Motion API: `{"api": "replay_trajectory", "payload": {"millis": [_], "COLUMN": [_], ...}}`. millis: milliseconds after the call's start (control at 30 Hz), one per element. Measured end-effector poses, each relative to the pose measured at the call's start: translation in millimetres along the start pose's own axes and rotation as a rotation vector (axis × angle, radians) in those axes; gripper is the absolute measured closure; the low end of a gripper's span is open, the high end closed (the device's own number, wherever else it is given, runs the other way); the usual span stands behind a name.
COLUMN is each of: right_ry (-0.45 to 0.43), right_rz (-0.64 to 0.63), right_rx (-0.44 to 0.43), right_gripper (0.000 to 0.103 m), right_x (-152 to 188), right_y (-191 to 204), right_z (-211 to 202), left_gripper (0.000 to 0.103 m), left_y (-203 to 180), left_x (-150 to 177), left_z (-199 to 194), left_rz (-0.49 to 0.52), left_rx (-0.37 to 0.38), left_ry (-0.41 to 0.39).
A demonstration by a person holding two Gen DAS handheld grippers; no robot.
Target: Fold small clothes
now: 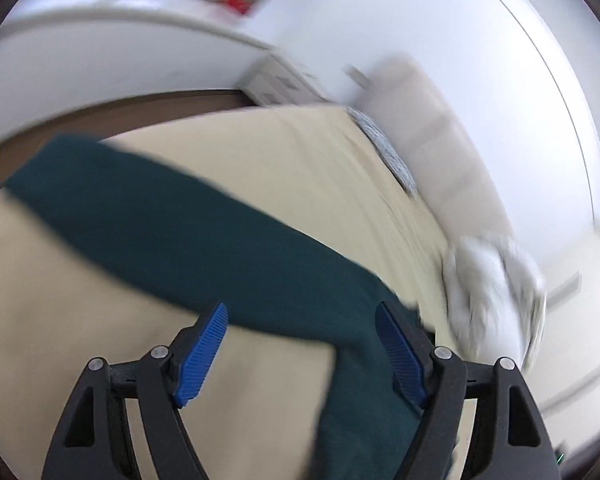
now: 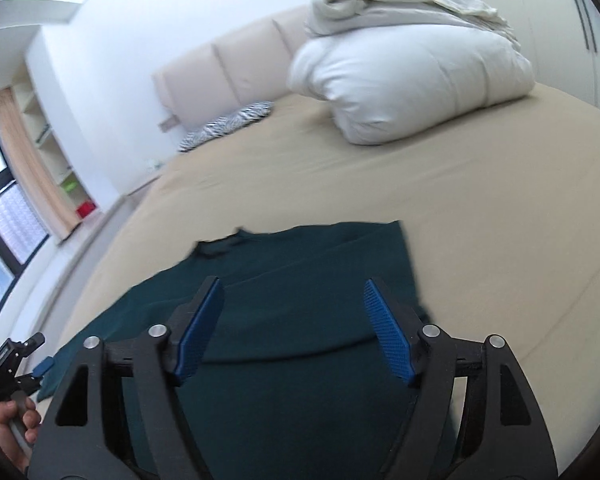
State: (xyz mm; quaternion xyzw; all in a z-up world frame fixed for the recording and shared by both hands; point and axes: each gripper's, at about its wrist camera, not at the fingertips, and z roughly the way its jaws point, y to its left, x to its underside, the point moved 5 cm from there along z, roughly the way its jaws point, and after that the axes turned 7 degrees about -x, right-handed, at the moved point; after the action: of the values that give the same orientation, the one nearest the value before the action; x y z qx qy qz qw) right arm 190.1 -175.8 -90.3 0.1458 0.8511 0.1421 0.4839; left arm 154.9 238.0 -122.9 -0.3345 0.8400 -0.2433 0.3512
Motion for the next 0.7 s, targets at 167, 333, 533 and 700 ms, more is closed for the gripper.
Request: {"api": "replay_trajectory", "payload": {"millis": [167,333,533,700], "right_ry": [0.111,0.175,0.173,0.184], "right_rz": [0.022,0.014,0.021,0.058], "right_rx": [-0.125,-0.158,-0.163,-0.153], "right_gripper": [0.031,0.031,0.031,0.031], "right_x": [49.7,79.9,94.3,96.8], "right_y": [47.3,85.8,102.0,78.9], "right_z": [-1.7,8.0,-5.0,-22.7], "left_gripper": [0.026,0.027,0.055,0.093], "left_y": [107.8,122.9,141.5,150.0], "left_x": [-21.3,-35.1,-58.5,-65.0], "left_z": [-33.5,-24.9,8.2,15.3], "left_rz": [-0.339,-0.422,-0.544,-0.557], "left_rx": [-0.017,0.03,0.044,-0.015], "left_ry": [-0.054,-0.082,-0.083,-0.085]}}
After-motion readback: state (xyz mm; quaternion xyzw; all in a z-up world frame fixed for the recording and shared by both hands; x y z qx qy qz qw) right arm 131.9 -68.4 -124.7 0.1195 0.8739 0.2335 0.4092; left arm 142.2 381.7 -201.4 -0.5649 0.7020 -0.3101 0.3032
